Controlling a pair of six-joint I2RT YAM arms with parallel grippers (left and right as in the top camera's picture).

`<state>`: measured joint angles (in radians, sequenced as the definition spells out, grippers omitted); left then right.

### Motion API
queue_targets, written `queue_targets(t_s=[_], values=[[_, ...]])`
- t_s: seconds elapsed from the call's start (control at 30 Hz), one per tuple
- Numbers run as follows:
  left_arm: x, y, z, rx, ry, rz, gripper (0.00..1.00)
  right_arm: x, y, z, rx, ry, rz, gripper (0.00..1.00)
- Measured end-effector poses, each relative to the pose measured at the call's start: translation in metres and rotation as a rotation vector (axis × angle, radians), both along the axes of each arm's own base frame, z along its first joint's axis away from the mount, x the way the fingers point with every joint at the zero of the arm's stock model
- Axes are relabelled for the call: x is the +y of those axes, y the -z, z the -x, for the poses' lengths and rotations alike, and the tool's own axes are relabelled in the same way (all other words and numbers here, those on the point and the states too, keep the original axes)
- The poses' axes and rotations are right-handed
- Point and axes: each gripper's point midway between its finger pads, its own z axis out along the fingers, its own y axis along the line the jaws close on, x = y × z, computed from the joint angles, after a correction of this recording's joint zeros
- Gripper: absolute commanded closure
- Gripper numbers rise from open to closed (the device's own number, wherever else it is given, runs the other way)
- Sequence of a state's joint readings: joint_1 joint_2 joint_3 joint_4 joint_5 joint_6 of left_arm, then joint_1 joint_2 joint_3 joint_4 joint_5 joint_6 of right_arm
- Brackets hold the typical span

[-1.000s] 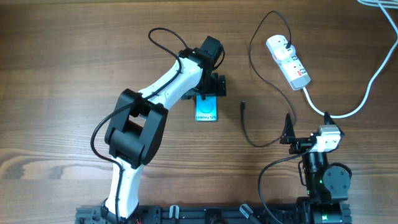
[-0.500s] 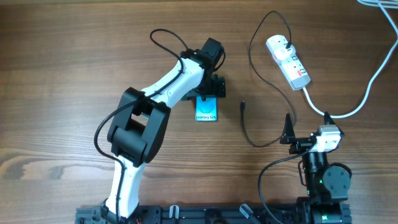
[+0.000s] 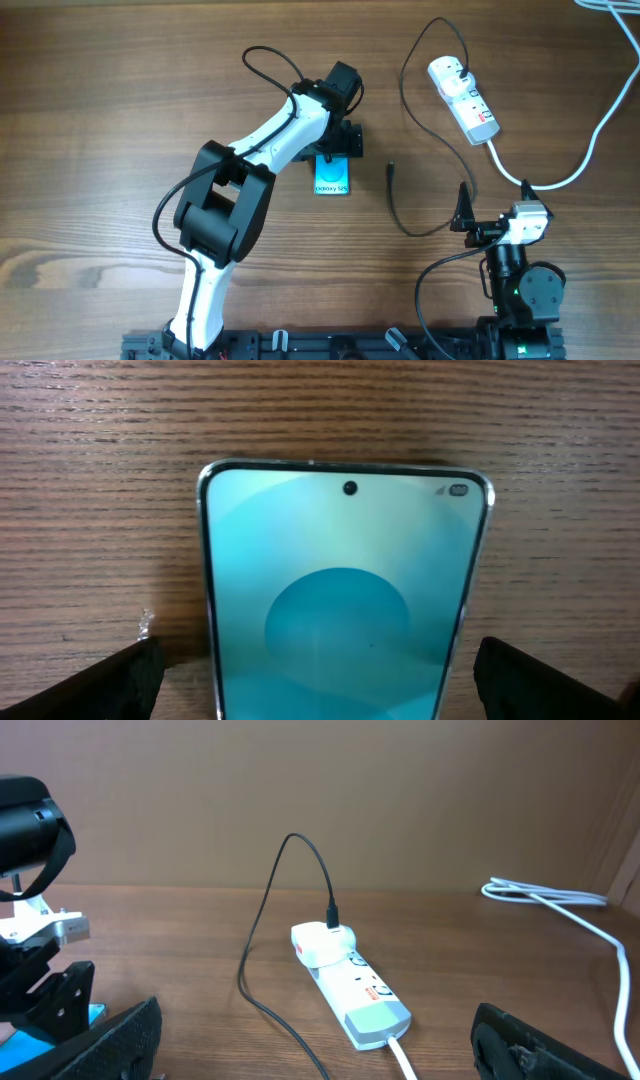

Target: Plug charger to phone and switch on socket

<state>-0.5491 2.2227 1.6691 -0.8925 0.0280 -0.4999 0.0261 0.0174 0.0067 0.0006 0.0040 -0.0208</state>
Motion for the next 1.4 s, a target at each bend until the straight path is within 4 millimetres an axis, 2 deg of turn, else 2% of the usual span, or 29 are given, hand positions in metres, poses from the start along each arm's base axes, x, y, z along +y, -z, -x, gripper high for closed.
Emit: queue_targets(t_s=[0.5, 0.83, 1.4], values=[[0.011, 0.004, 0.003, -0.002, 0.002, -0.078, 0.0, 0.0, 0.0, 0.0, 0.0, 0.0, 0.0, 0.0], [-0.004, 0.004, 0.005, -0.038, 0.038, -0.085, 0.0, 0.0, 0.0, 0.0, 0.0, 0.0, 0.0, 0.0], [-0.004, 0.004, 0.005, -0.038, 0.038, -0.084, 0.0, 0.0, 0.0, 0.0, 0.0, 0.0, 0.0, 0.0]])
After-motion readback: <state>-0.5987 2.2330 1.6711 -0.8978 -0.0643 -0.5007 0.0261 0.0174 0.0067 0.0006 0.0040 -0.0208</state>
